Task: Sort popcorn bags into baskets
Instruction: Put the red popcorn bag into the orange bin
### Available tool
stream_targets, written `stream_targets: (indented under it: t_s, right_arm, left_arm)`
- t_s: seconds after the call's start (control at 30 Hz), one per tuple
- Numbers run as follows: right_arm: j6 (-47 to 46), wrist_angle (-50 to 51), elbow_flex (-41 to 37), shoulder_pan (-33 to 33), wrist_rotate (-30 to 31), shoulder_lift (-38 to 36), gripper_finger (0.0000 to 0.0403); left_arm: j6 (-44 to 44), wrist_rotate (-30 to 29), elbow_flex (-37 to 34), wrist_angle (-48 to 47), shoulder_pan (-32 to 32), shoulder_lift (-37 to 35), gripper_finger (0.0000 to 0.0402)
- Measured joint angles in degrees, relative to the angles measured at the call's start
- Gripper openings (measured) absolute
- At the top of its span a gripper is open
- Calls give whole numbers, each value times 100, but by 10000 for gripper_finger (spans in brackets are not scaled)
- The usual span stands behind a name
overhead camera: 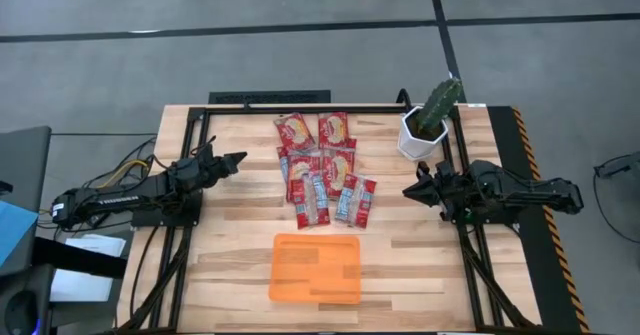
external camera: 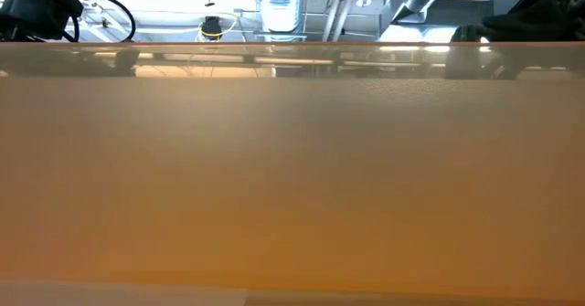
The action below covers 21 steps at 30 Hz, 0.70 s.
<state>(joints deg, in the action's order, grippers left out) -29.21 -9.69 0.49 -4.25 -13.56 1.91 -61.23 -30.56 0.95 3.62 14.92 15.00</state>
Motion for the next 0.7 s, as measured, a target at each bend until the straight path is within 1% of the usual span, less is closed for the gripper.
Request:
stream_targets:
  t_s: [0.13,0.2,0.27,0.33,0.37,0.47,0.57,0.63,0.7]
  right_arm:
    - [-455,4,0,0,2,0,67]
    - [-529,1,0,0,2,0,67]
    - [-532,0,0,-1,3,0,67]
    - [-539,-3,0,-1,4,0,67]
    - [-543,-5,0,0,4,0,67]
    - [-545,-9,0,-2,7,0,67]
    - [-543,-16,2,0,92,0,67]
    - [-545,-17,2,-1,284,0,67]
    - [-543,-18,2,0,448,0,68]
  left_arm:
    - [-282,-117,0,7,2,0,130]
    - [-361,-157,0,9,2,0,130]
    - [-671,-188,-2,45,2,0,130]
    - [-1115,-129,-3,284,2,2,130]
    - [-1136,-23,-4,492,4,4,131]
    - [-700,504,20,1354,0,123,146]
    - [-305,759,273,2294,-2,371,179]
    - [127,903,592,2603,-2,607,210]
    - [552,1077,1042,2662,-2,936,243]
